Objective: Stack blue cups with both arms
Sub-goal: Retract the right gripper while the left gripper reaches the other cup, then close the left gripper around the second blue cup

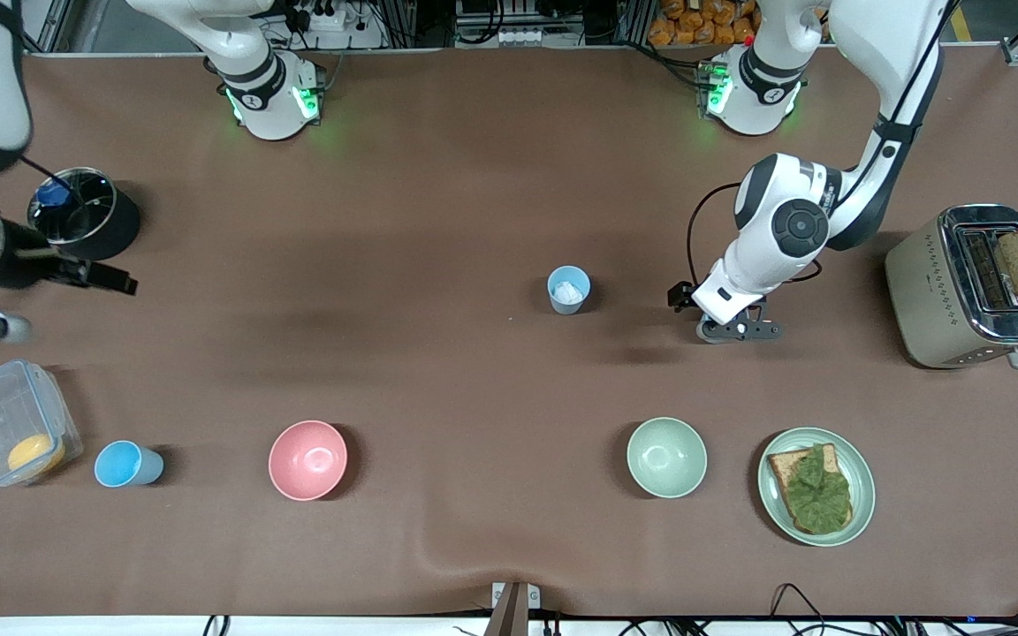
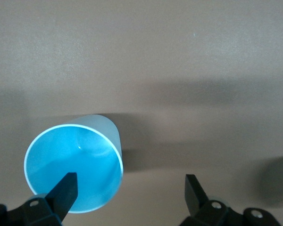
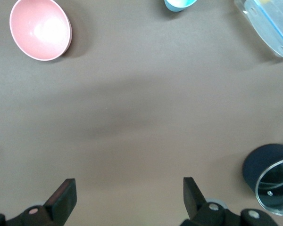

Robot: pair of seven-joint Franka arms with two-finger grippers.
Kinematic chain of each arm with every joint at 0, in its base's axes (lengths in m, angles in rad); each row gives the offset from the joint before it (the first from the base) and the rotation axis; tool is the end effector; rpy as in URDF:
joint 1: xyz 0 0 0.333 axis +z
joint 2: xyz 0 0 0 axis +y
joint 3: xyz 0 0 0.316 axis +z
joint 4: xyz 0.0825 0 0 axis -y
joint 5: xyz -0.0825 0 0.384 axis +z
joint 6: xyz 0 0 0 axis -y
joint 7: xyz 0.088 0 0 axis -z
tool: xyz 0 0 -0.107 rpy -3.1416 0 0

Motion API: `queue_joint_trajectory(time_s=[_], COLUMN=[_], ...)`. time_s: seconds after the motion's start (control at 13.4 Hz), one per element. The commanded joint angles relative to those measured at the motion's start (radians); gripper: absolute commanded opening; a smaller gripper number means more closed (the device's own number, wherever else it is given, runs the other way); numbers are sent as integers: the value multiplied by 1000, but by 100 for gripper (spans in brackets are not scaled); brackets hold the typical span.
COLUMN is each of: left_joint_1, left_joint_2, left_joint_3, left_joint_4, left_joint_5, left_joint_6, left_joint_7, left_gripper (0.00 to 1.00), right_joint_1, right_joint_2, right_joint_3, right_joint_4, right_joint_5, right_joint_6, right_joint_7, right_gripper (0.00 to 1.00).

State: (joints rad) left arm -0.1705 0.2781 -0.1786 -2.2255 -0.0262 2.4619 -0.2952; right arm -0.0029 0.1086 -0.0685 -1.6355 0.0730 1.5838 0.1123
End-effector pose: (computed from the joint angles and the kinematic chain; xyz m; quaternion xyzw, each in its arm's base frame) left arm 0.5119 -0.1869 0.2467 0.9992 -0.0137 -0.0282 0.0248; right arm 0.5777 -0.0319 0.5339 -0.9917 0.0948 0.0805 0.0310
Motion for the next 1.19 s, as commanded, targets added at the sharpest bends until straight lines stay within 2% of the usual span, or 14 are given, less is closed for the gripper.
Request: queue_joint_trajectory(time_s=[0.0,0.07,0.15,0.3,0.37,0.6,0.89,1.12], left_joint_1=[-4,-4,0,9,9,41,40,-33], left_joint_2=[3,3,3,3,3,-23,-112,-158], left_joint_3=[1,2,2,2,2,4,2,-18], left_joint_4=[-31,-33,-33,-34,-34,-34,-17,79], left_joint_5=[-5,-3,-3,-3,-3,-3,-3,-17], left_joint_6=[51,52,52,51,51,42,-9,-111], left_joint_7=[-9,-4,8,42,50,90,96,74], left_gripper=[88,74,56,12,0,0,0,0], right_joint_1=[-23,-25,-26,-25,-25,-26,-28,-31], right_joint_2=[-75,-82,-90,-89,-89,-81,-75,-76], right_joint_3=[18,16,4,1,4,7,12,32], right_joint_4=[-35,-27,-21,19,34,113,123,123], right_joint_5=[-32,-47,-48,-50,-52,-50,-45,-77], right_joint_6=[-2,-5,-14,-47,-62,-149,-165,-168], right_joint_7=[-32,-72,-81,-79,-77,-82,-88,-94], right_gripper=[100,100,100,100,100,100,100,100])
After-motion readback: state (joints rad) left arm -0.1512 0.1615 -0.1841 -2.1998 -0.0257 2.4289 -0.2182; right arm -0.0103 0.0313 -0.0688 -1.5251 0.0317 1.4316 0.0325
